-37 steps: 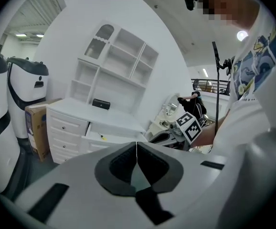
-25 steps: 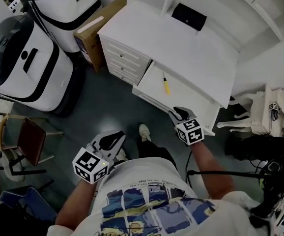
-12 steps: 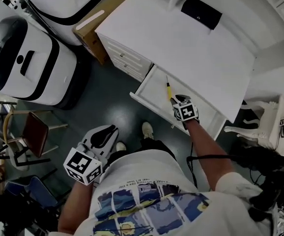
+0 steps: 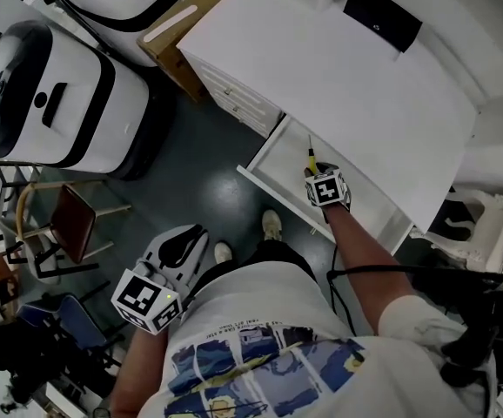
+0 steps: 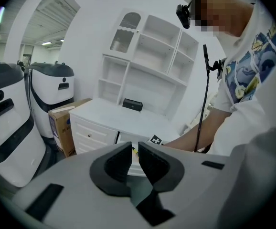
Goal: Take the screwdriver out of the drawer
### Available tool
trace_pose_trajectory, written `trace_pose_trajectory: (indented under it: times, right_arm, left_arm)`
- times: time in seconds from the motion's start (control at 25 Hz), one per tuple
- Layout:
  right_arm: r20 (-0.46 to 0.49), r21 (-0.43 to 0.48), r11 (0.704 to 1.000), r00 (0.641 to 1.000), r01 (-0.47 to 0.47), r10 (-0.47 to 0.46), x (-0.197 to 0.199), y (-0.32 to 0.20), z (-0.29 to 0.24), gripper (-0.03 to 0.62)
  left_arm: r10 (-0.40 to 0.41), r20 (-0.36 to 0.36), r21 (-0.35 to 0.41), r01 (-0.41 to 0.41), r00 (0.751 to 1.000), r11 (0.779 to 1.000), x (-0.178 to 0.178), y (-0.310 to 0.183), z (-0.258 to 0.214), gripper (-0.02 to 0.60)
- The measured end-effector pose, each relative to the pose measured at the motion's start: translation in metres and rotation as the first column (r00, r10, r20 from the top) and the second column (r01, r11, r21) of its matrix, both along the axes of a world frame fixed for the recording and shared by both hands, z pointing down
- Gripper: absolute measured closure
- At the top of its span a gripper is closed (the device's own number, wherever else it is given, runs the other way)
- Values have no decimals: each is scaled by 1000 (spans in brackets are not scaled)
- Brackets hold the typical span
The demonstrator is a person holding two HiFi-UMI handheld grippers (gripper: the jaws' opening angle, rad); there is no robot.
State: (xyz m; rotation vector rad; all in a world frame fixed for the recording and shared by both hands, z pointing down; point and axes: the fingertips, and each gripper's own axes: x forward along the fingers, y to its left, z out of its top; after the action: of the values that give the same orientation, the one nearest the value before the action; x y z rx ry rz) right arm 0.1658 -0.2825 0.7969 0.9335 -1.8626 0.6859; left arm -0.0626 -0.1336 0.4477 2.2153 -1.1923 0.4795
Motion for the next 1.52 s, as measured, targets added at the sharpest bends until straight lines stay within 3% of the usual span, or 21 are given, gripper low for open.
trace_pose_trajectory:
  times: [0.32,0.76,0.88,1.2,1.52]
  right_arm:
    - [0,-46,998,999,-40,40,-6,3,15,459]
    - [6,-15,996,996,-88,88,1,-4,28,466]
    - [-16,-15,994,994,-104,104,5,-7,24,497]
    - [-36,-3,995,995,-95,95,8,-1,13,500]
    - [-61,36,995,993,-97,99,10,8,-31,501]
  left_arm:
    - [-4,13,-25,4,1000,1000,-6,-5,3,551]
    - [-12,30,-8,12,999,1000,-16,-6,1,551]
    - [-20,33,-4,21,999,1000,-21,-2,1,551]
    - [-26,13,21,26,1000,999,-35,12,-2,551]
    - [-12,-39,55,14,999,998,-47,28,-9,551]
